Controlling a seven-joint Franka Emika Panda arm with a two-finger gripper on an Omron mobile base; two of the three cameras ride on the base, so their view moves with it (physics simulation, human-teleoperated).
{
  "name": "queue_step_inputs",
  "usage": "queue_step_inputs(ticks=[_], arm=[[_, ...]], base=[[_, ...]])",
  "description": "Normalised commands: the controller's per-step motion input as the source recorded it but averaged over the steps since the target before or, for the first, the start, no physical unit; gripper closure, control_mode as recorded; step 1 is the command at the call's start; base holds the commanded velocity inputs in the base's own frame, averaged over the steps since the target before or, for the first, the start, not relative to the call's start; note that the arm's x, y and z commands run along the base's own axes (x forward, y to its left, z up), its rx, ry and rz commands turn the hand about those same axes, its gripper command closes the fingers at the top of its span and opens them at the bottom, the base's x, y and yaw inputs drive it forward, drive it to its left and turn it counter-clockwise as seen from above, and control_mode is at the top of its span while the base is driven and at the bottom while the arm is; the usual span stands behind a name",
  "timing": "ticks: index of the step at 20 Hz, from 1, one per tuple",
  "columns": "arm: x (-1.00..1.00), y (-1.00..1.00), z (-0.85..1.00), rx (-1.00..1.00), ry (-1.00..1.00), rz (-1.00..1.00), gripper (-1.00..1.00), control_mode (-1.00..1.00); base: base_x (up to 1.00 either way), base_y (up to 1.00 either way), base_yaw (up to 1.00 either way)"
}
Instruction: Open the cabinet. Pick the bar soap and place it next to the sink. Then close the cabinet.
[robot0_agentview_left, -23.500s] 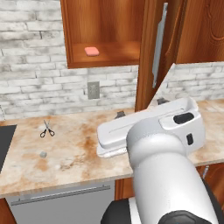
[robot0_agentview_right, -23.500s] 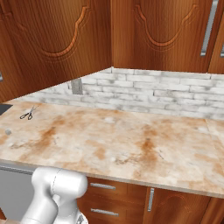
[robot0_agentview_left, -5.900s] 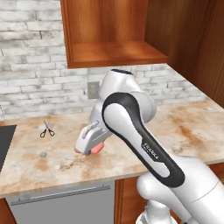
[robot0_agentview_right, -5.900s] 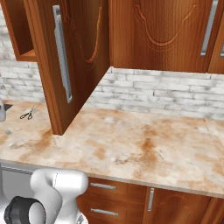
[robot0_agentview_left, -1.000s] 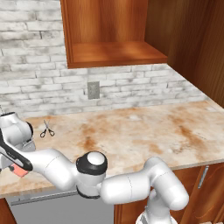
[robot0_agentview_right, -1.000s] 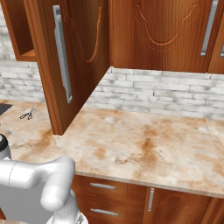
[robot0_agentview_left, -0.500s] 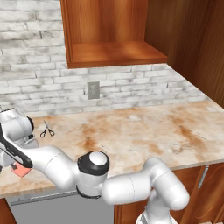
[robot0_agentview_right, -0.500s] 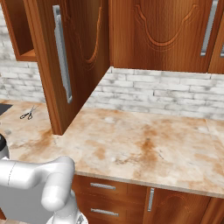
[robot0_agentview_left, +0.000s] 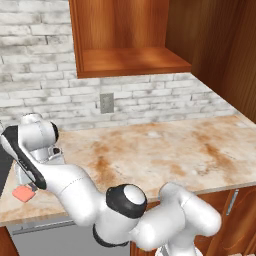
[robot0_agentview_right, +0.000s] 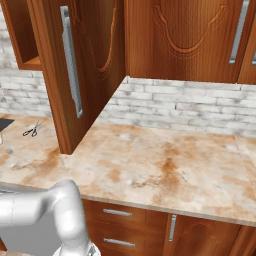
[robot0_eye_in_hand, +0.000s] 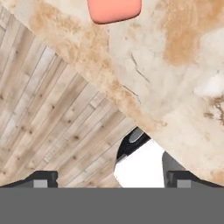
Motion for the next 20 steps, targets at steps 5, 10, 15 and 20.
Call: queue_step_inputs(ticks=[5,10,15,20], arm=[[-0.42,-0.88,0.69,0.01,-0.01,0.0,-1.0,-1.0],[-0.37,-0.81,0.83,0.0,-0.02,0.0,-1.0,-1.0],[-0.04,-0.9,0.21,0.01,-0.13,0.01,-1.0,-1.0],[0.02,-0.97,0.0,0.09,-0.28,0.0,-1.0,-1.0]], base=[[0.0,0.0,0.0],[0.0,0.0,0.0],[0.0,0.0,0.0],[0.0,0.0,0.0]])
